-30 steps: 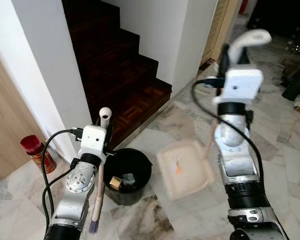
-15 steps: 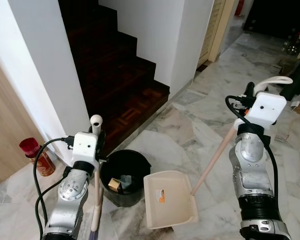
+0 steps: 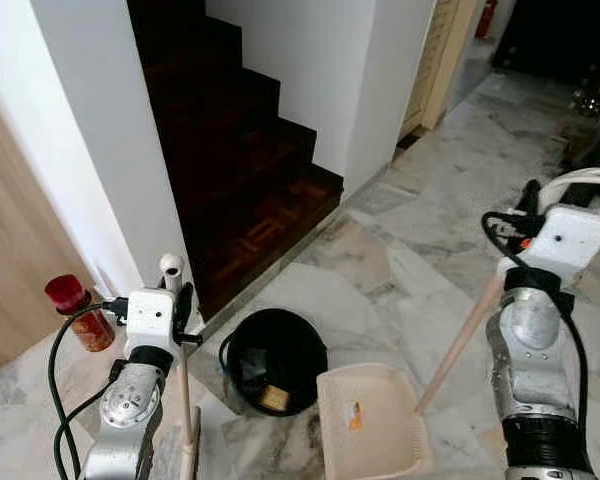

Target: Sweep floor

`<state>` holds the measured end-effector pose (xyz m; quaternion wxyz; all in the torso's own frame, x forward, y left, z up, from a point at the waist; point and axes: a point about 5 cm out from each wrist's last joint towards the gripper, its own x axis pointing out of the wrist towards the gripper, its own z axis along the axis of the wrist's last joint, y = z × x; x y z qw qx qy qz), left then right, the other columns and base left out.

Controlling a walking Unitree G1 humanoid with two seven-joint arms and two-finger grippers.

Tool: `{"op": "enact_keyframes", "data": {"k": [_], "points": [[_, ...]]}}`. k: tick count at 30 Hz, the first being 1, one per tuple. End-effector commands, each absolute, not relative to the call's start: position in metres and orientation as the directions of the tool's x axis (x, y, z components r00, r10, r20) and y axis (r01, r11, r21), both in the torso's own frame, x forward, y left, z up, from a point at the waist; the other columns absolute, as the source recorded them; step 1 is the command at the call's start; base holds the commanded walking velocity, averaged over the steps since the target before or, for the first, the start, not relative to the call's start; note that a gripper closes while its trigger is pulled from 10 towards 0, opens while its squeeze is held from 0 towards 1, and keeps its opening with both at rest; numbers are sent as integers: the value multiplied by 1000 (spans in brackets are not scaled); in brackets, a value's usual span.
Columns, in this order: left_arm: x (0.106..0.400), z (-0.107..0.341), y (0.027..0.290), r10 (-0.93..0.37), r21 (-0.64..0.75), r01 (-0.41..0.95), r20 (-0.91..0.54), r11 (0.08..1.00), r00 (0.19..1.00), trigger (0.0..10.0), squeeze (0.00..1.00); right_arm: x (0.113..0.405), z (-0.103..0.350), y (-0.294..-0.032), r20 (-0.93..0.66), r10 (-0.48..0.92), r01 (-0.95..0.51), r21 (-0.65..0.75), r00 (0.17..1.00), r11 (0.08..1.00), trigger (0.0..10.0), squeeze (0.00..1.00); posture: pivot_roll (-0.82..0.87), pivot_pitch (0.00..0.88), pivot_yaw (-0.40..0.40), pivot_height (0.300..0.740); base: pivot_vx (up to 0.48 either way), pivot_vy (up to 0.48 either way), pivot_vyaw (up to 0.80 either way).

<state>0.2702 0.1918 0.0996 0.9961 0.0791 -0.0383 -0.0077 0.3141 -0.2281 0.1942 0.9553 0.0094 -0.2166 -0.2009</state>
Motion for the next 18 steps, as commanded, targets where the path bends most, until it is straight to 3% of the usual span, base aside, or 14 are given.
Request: {"op": "enact_keyframes", "data": {"k": [1, 9, 18], "points": [[271, 111, 192, -21, 156, 2, 124, 988, 992, 10000, 0, 316, 233, -219, 508, -384, 297, 247, 771, 922, 10000, 0, 85, 16, -39, 740, 0, 0, 0], [269, 112, 196, -5, 161, -17, 130, 987, 991, 10000, 0, 327, 253, -195, 548, -296, 159, 284, 782, 946, 10000, 0, 108, 3, -50, 740, 0, 0, 0], [268, 110, 197, 2, 162, -22, 125, 986, 992, 10000, 0, 326, 252, -202, 536, -306, 174, 284, 787, 943, 10000, 0, 100, 6, -51, 740, 0, 0, 0]]}}
